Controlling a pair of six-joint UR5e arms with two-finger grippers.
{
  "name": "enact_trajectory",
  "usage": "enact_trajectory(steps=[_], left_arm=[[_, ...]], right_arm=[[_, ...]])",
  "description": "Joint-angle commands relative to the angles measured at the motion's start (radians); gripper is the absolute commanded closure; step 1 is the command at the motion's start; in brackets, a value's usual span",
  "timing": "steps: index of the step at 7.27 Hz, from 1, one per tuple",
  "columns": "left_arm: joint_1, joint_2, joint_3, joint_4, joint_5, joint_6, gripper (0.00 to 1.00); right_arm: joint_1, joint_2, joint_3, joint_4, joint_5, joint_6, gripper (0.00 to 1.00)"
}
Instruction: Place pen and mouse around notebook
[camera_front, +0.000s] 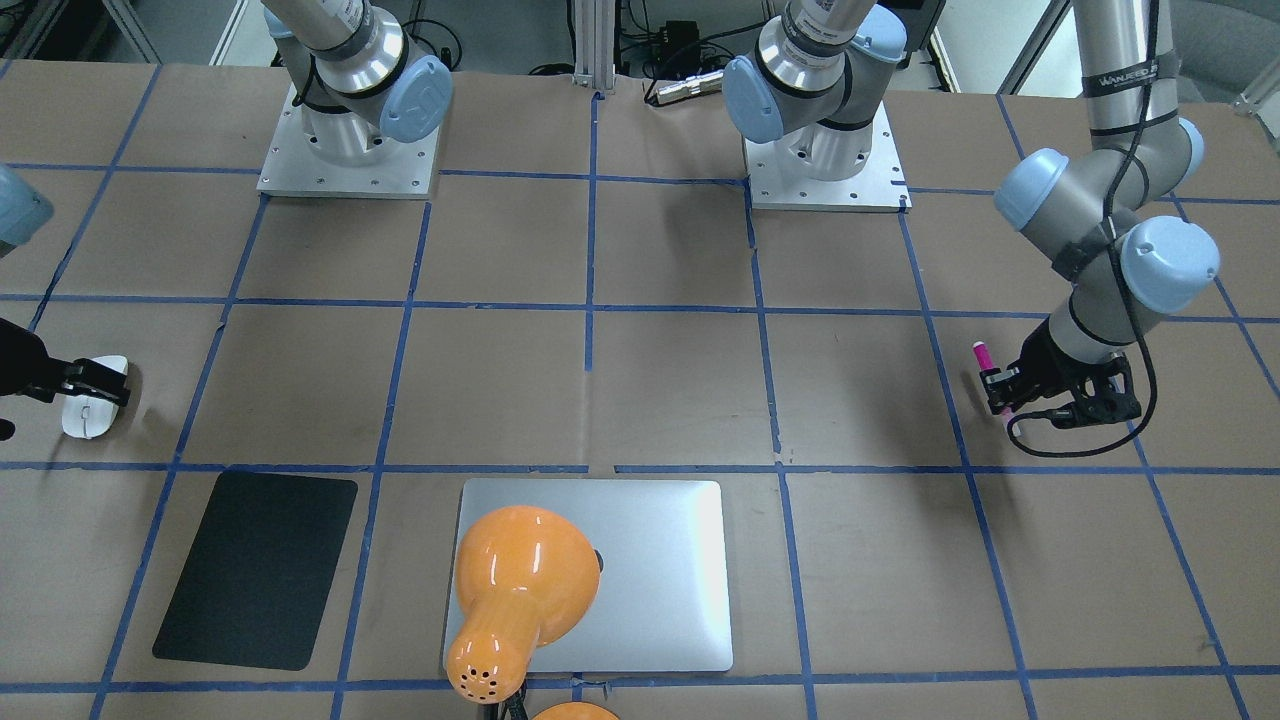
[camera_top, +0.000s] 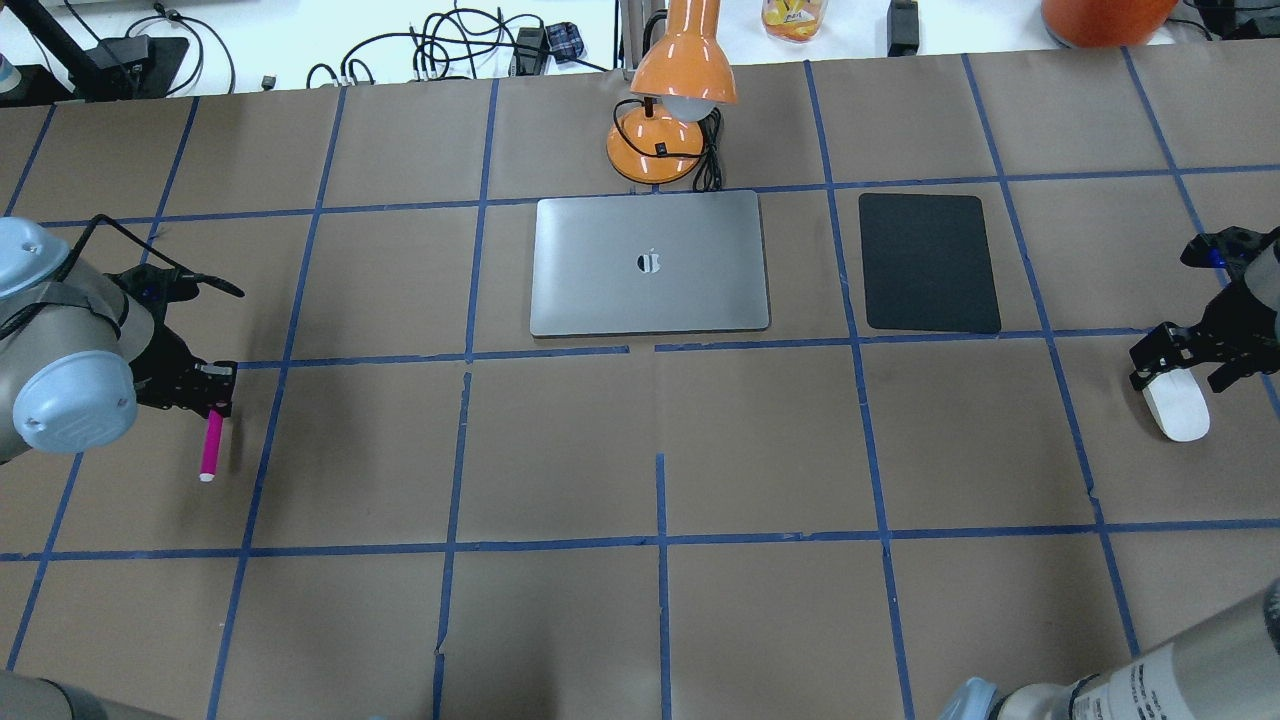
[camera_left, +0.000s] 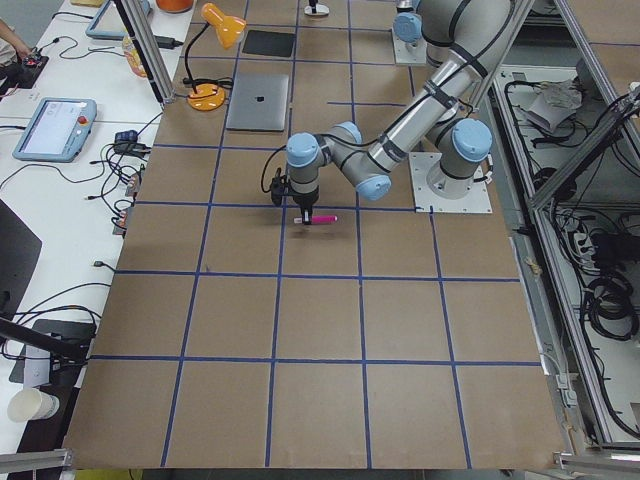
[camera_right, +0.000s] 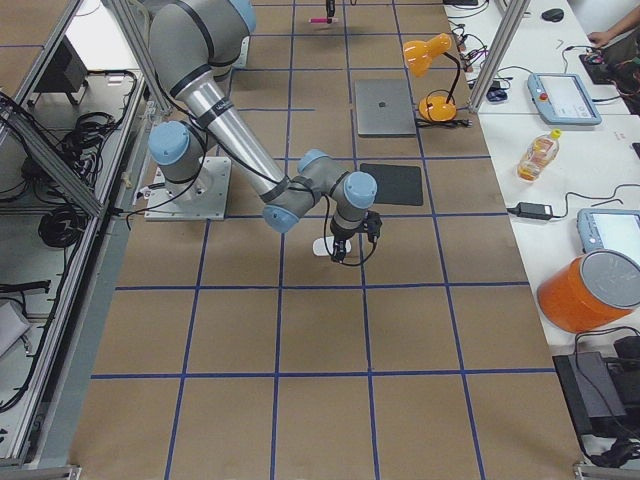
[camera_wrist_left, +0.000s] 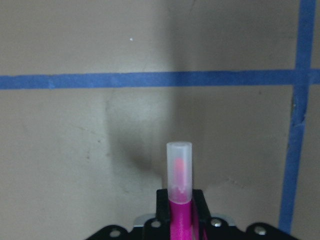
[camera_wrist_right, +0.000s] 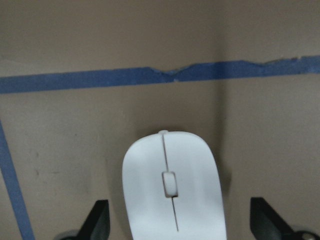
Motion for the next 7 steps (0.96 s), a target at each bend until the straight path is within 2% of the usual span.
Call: enact_trajectory(steps=[1, 2, 4, 7], left_arm=[[-0.171, 0.069, 0.002, -0.097, -0.02, -0.436, 1.0], [-0.286, 0.081, 0.011, -0.098, -0.064, -0.685, 1.0], [-0.527, 0.055, 0.06, -0.096, -0.075, -1.153, 1.0], [-0.779, -0.003, 0.124, -0.093, -0.076, -1.716, 1.0]], right_arm=[[0.001, 0.001, -0.001, 0.002, 0.003, 0.0, 0.11], [0.001, 0.002, 0.0, 0.005, 0.001, 0.0, 0.13], [0.001, 0.002, 0.0, 0.011, 0.0, 0.002, 0.13], [0.001, 0.002, 0.0, 0.016, -0.002, 0.003, 0.17]])
